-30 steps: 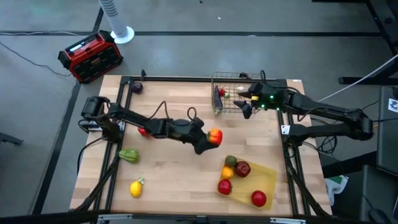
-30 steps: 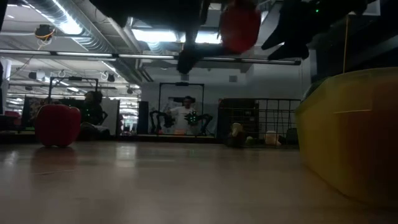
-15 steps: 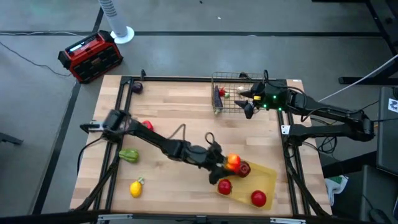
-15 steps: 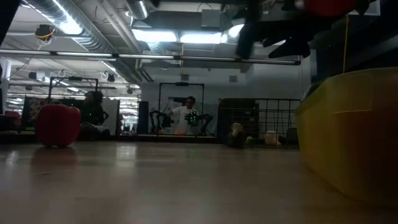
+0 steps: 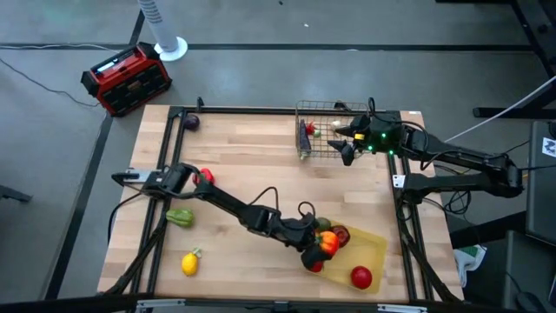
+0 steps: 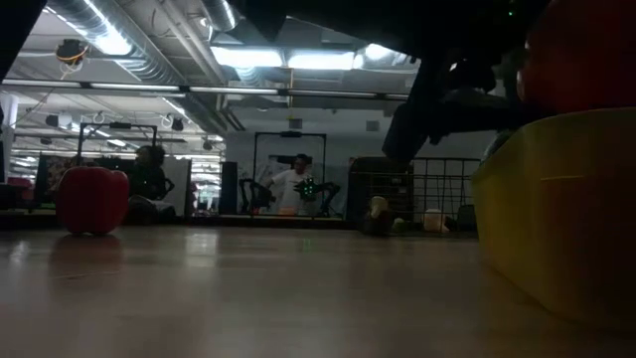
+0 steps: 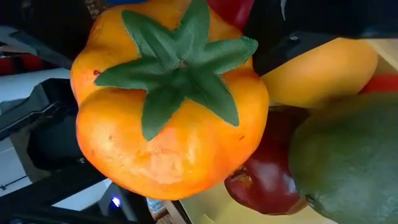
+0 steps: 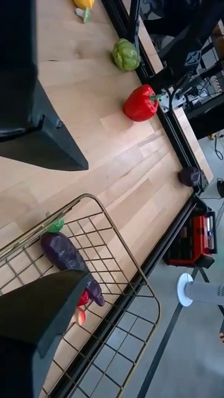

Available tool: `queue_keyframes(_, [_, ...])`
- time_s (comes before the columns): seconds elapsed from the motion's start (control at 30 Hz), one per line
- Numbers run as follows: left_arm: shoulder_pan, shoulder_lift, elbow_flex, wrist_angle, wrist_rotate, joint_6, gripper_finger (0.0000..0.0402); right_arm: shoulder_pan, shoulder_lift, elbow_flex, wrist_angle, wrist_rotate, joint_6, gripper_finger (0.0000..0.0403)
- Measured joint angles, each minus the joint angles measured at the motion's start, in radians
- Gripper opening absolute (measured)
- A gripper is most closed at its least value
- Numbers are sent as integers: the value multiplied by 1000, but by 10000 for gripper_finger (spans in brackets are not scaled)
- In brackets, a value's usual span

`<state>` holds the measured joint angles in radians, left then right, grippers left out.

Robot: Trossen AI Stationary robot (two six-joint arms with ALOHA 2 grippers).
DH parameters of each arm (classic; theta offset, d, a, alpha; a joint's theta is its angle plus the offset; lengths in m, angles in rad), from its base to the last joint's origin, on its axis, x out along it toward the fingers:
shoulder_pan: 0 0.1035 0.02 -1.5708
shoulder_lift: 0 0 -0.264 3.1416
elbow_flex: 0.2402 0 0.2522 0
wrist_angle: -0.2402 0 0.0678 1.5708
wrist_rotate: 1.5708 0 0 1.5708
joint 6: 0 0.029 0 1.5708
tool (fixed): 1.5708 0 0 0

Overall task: Sort produce into baskets
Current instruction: Put the yellow tomato into the yellow bin

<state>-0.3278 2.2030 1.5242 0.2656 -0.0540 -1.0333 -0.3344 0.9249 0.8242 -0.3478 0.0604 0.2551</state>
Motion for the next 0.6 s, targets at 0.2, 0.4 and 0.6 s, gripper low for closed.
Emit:
queue_keyframes(0.2, [14, 0, 0, -2, 1, 3, 340, 0, 0, 0, 0, 0, 0, 269])
queue_keyframes(0.4, [25, -1, 0, -20, 1, -17, 342, 0, 0, 0, 0, 1, 0, 269])
queue_keyframes(0.6, [20, -1, 0, -13, 9, 68, 342, 0, 0, 0, 0, 2, 0, 269])
